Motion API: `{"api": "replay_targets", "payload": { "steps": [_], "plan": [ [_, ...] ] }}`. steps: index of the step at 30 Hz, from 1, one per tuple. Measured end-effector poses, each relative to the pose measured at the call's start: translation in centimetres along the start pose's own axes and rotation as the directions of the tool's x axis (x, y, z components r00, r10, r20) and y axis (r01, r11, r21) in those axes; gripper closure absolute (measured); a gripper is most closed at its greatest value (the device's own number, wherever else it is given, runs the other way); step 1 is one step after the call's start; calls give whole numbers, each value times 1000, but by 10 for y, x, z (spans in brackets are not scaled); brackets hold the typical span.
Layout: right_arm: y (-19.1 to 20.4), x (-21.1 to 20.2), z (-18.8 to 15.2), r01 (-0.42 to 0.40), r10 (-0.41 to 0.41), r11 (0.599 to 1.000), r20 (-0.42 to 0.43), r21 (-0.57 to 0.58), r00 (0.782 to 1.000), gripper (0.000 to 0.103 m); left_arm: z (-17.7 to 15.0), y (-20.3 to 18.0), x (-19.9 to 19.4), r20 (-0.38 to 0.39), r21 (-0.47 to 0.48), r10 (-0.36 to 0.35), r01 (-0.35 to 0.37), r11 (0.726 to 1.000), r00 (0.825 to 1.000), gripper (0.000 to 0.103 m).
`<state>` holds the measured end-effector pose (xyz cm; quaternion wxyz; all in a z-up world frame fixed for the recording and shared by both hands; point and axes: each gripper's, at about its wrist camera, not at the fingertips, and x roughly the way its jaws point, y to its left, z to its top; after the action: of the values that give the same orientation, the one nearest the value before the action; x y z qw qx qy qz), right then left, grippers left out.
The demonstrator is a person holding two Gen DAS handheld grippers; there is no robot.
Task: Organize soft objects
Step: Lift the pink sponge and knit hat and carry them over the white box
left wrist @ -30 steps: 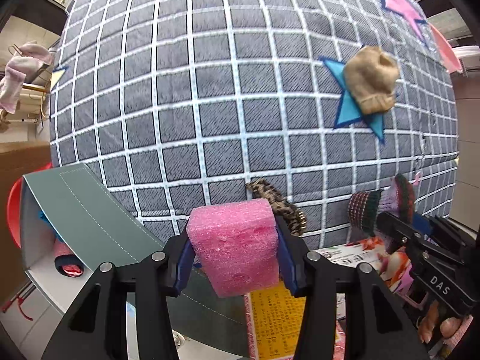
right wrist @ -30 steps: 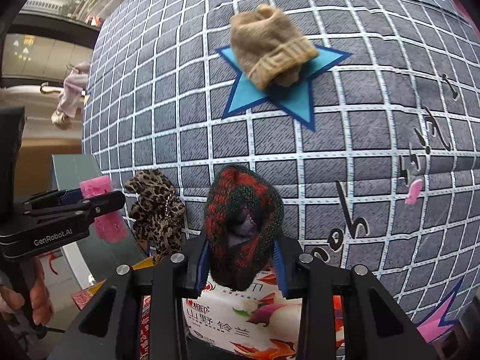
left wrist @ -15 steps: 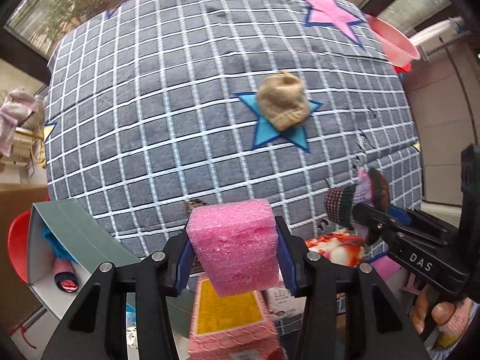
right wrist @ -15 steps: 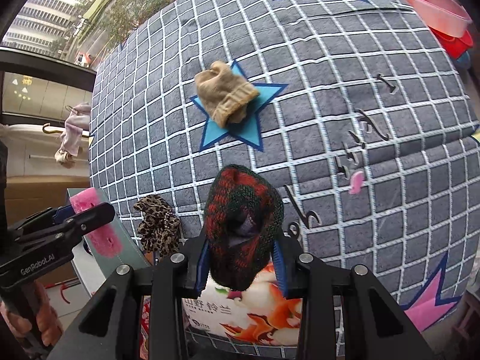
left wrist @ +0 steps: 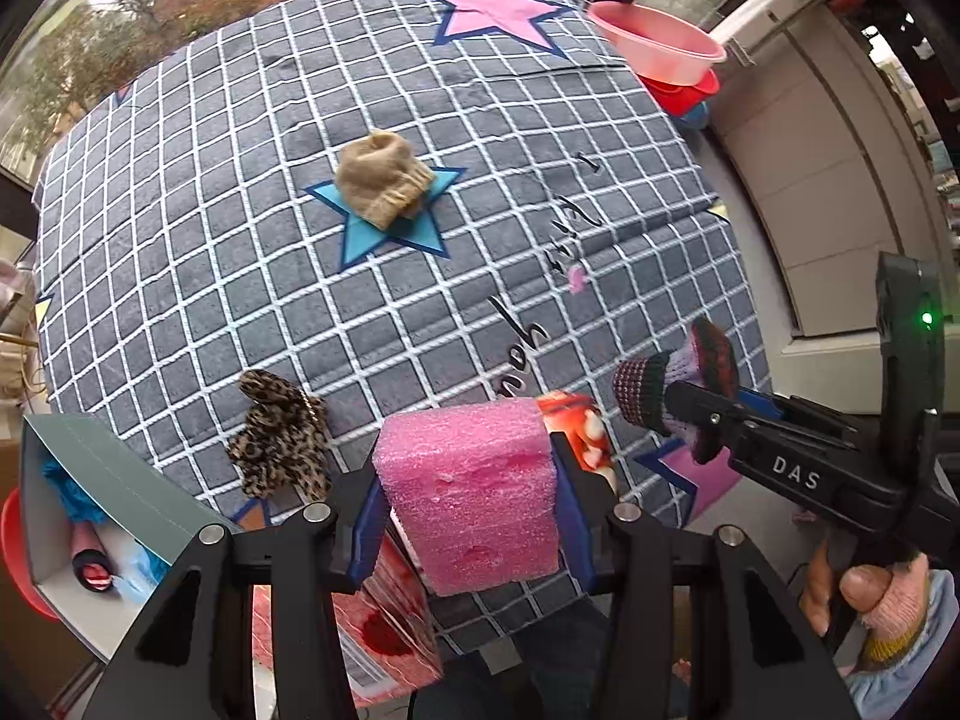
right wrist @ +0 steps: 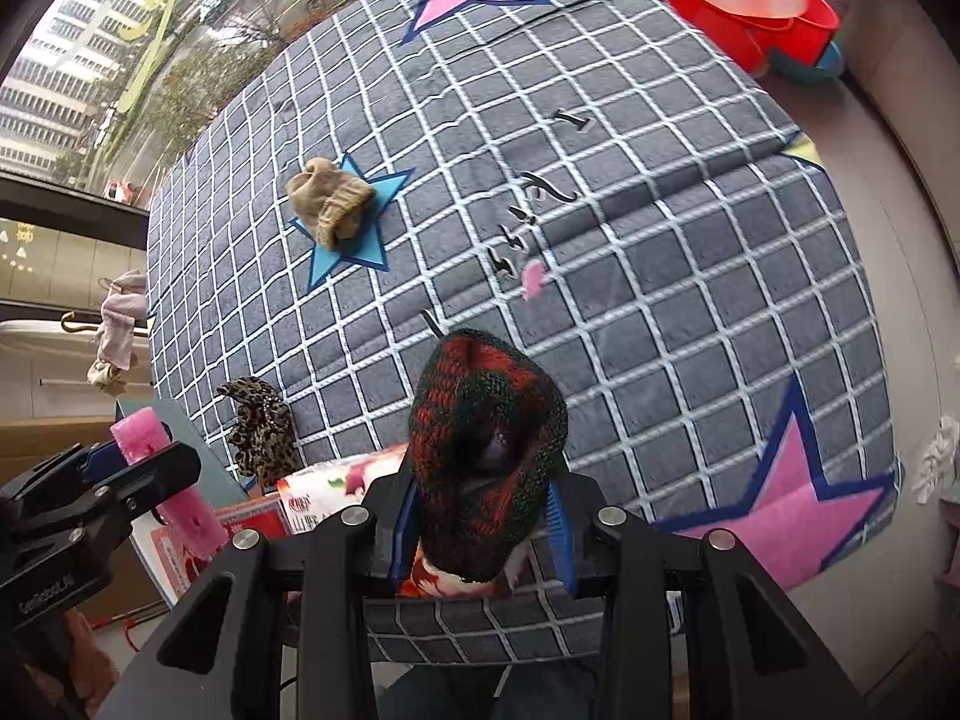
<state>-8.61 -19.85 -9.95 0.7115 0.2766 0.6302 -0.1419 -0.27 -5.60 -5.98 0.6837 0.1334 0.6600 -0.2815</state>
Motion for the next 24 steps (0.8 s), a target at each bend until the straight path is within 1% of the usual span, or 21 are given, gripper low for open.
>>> {"api": "replay_targets", "payload": {
  "steps": [6, 16, 24],
  "plan": [
    [-8, -9, -24, 21, -21, 1000, 1, 18, 1000, 66, -27, -22, -3, -2, 85, -6, 7, 996, 1000, 51],
    [3, -11, -62, 45, -45, 999, -24, -11, 999, 66, -74, -40, -9, -22, 195, -41, 44, 980, 999, 51],
    [23, -9, -88, 52, -56, 997, -49, -64, 997, 66, -104, -35, -14, -27, 219, -52, 56, 974, 998, 51]
  ]
}}
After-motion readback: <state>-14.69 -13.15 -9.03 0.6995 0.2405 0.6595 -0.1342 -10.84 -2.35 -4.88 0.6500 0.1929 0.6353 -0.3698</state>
